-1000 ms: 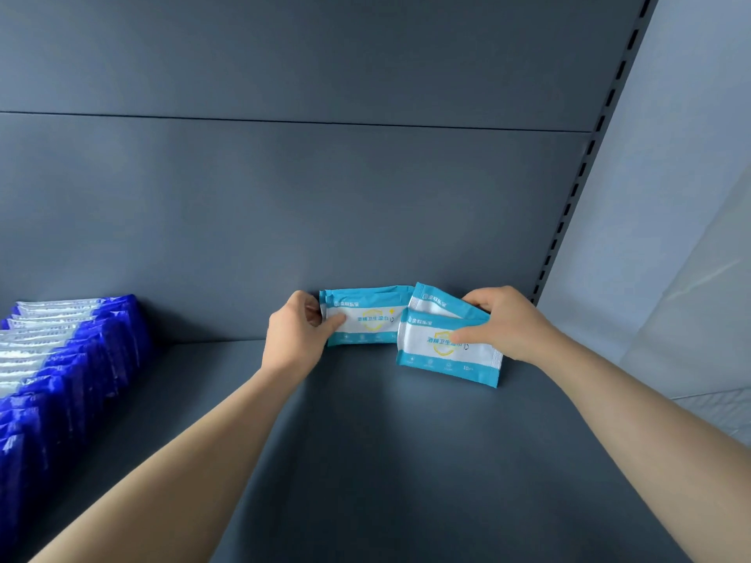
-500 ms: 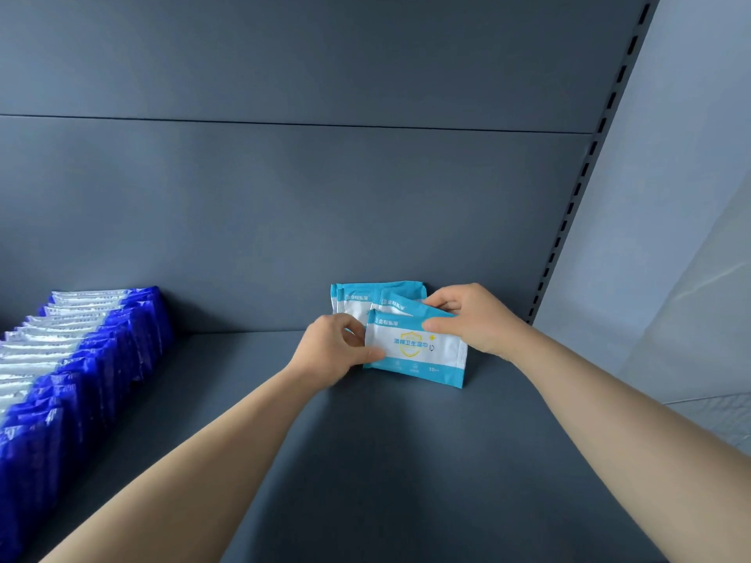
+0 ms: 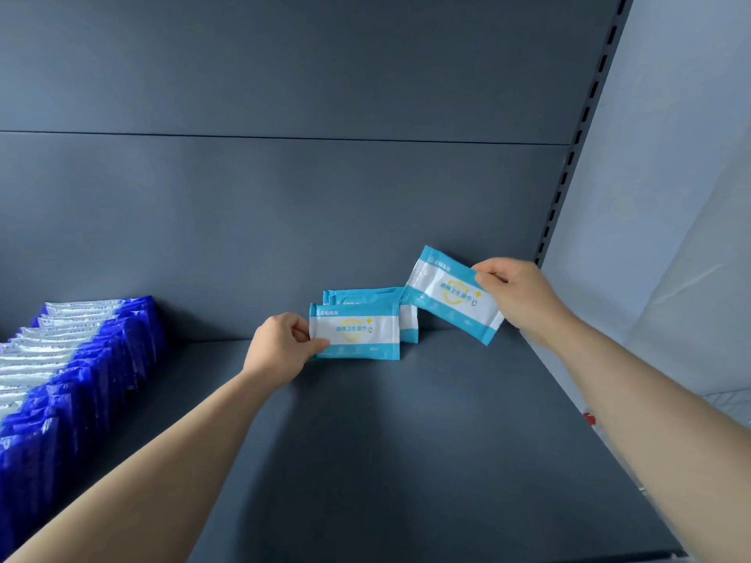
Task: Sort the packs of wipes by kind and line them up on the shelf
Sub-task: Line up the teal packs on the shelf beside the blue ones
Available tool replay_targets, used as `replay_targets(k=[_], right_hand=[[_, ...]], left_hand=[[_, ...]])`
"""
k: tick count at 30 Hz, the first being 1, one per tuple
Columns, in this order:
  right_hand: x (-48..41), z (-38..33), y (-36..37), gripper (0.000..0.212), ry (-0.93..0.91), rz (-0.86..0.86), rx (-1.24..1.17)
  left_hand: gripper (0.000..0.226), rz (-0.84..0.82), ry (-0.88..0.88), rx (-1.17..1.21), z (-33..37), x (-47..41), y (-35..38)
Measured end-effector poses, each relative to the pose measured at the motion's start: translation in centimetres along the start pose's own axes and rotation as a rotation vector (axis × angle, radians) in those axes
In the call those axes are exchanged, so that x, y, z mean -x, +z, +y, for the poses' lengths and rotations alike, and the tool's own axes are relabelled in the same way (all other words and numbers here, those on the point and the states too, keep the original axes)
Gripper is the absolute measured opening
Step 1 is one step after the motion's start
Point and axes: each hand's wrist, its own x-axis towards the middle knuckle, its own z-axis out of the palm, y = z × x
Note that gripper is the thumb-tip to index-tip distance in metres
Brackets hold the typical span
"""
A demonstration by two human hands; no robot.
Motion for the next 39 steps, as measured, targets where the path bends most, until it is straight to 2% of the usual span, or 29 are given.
replay_targets(k=[7, 11, 14, 17, 20, 22, 27, 31, 35, 39], right_hand=[[0.5, -0.7, 4.0, 0.022, -0.134, -0.198, 0.183], [0.7, -1.1, 7.2, 0.021, -0.156, -0.167, 0.179], [1.3, -1.0, 8.1, 0.023, -0.169, -0.201, 0.15], [1.8, 0.3, 7.4, 0.046, -0.163, -0.217, 0.18], [2.2, 2.0, 7.1, 0.06, -0.125, -0.231, 0.284], [2.3, 2.3, 7.4, 0.056, -0.11, -0.208, 0.303], [2.1, 0.9, 9.5, 0.05, -0.147, -0.165, 0.223], [1.8, 0.2, 10.7, 0.063, -0.075, -0.032, 0.377], [1.8, 0.8, 11.2, 0.066, -0.046, -0.055, 0.25], [2.6, 1.4, 10.8, 0.079, -0.042, -0.11, 0.216]], left_hand=[[0.009, -0.068, 0.027, 0.226, 2.0, -0.1, 1.7], [0.018, -0.088, 0.047, 0.23, 1.9, 0.1, 1.7], [0.019, -0.088, 0.093, 0.108, 1.5, 0.4, 1.8], [0.012, -0.081, 0.112, 0.069, 1.0, 0.3, 2.0], [0.024, -0.141, 0.088, 0.171, 1.0, 0.7, 1.7], [0.029, -0.185, 0.072, 0.224, 1.2, 1.0, 1.5], [0.039, -0.157, 0.109, 0.037, 2.2, 1.0, 1.4], [0.043, -0.079, 0.075, 0.027, 2.4, 0.6, 1.1], [0.042, -0.042, 0.087, 0.018, 1.9, 0.7, 1.6], [0.046, -0.097, 0.053, 0.02, 1.6, 0.9, 1.5]])
